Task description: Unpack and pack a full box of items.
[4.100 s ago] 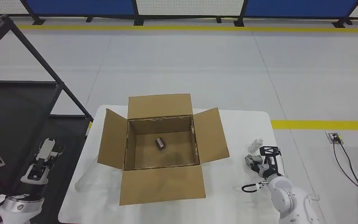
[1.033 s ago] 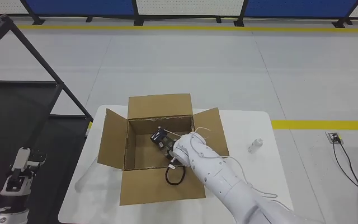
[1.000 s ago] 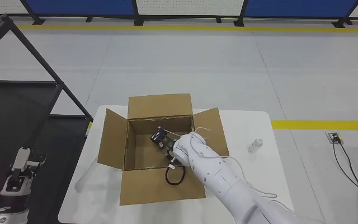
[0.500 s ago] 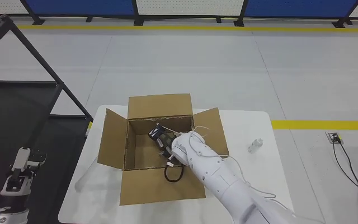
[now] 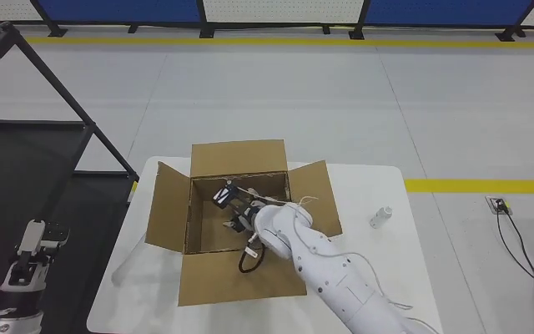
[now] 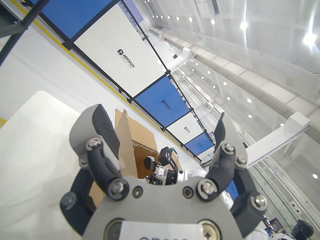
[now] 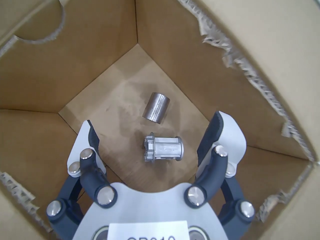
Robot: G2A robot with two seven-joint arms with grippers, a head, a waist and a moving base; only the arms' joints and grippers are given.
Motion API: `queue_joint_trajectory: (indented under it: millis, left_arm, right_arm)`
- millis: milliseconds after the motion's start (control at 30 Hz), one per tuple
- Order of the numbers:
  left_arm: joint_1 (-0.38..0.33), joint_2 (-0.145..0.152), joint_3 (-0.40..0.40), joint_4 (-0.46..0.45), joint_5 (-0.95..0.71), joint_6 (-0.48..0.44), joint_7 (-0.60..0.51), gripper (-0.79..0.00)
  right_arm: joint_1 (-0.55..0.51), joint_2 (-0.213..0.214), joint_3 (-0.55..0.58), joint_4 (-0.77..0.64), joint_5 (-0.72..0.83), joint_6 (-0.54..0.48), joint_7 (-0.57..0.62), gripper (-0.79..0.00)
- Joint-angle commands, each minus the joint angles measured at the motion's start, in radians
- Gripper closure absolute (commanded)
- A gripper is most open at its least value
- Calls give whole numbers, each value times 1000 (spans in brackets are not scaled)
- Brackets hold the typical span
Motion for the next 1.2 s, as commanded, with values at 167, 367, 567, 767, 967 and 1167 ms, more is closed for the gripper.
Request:
queue_joint_trajectory:
  millis: [167,367,567,767,967,1167]
  left_arm:
    - [0,0,0,0,0,0,0,-785]
    - [0,0,0,0,0,0,0,-785]
    - [0,0,0,0,0,0,0,-785]
    - [0,0,0,0,0,0,0,-785]
    - [0,0,0,0,0,0,0,-785]
    - [0,0,0,0,0,0,0,-785]
  right_arm:
    - [-306,83,192,-484,-218,135,-14,-785]
    - [-601,120,343,-804,-443,400,-196,-785]
    - [-773,125,467,-897,-522,689,-290,-785]
    - [-782,123,587,-810,-425,767,-300,-785]
    - [-700,128,711,-605,-248,680,-313,-785]
    - [-610,138,789,-396,-96,510,-357,-785]
